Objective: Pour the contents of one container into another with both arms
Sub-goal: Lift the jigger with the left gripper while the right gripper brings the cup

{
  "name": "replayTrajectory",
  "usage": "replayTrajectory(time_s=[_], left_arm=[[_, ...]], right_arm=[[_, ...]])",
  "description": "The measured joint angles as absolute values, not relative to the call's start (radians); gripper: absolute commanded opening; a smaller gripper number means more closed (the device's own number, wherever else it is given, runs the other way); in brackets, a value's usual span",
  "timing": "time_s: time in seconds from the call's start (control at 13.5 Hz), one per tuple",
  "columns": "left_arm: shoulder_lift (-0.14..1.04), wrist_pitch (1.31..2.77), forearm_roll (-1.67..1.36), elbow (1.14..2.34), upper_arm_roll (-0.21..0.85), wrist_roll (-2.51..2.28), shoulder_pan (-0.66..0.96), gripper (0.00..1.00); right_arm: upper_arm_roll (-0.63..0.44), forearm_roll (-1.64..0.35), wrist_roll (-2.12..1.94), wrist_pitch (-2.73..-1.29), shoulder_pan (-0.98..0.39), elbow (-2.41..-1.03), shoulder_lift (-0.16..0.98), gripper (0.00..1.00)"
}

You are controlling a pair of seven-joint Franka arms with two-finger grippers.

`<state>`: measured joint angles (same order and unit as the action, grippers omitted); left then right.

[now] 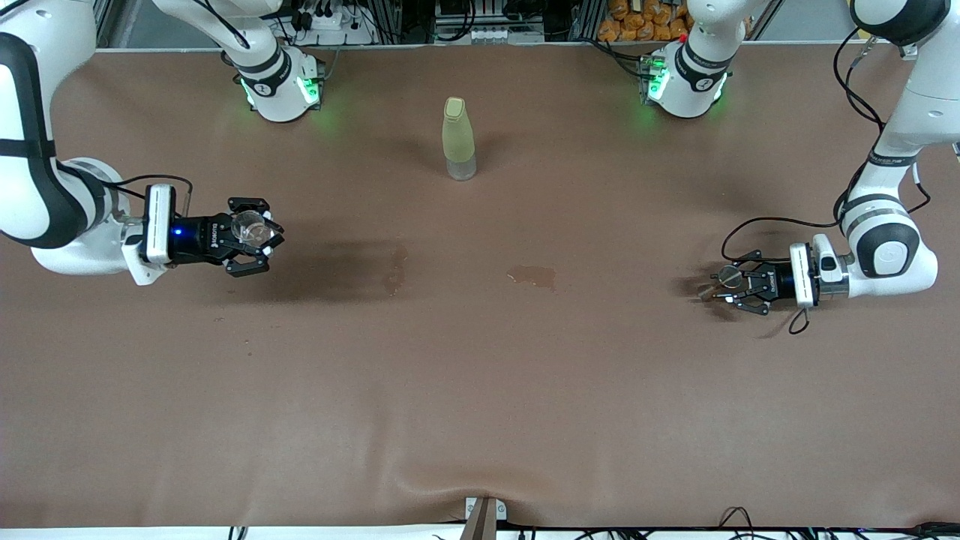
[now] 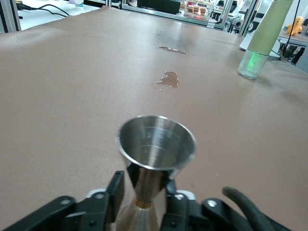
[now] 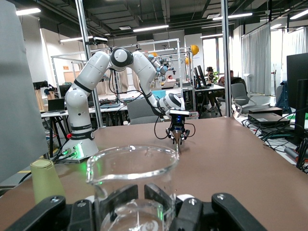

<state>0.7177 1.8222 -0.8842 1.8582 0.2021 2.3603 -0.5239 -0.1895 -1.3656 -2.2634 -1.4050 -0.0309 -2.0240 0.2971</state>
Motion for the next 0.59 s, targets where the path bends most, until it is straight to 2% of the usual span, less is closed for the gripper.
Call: replayTrajectory(time_s=[0.07,0.3,0.59], left_arm=[[0.718,1.823,-0.884,1.854,0.203,2.362,-0.52,0.17],[0.717,1.824,-0.884,1.812,0.21,2.364,-0.488,0.17],[0.709,1.827,-0.931,1.751,0.305,2.359,-0.456,0.11]], right_arm=[[-0.189,-1.365,-2.248,-1.406,-0.031,-2.024,0.297,0.0],[-0.19,-1.364,-2.23,-1.406,-0.031,-2.024,0.297,0.0],[-0.191,-1.363,-2.229,-1.407,-0.031,-2.024,0.297,0.0]])
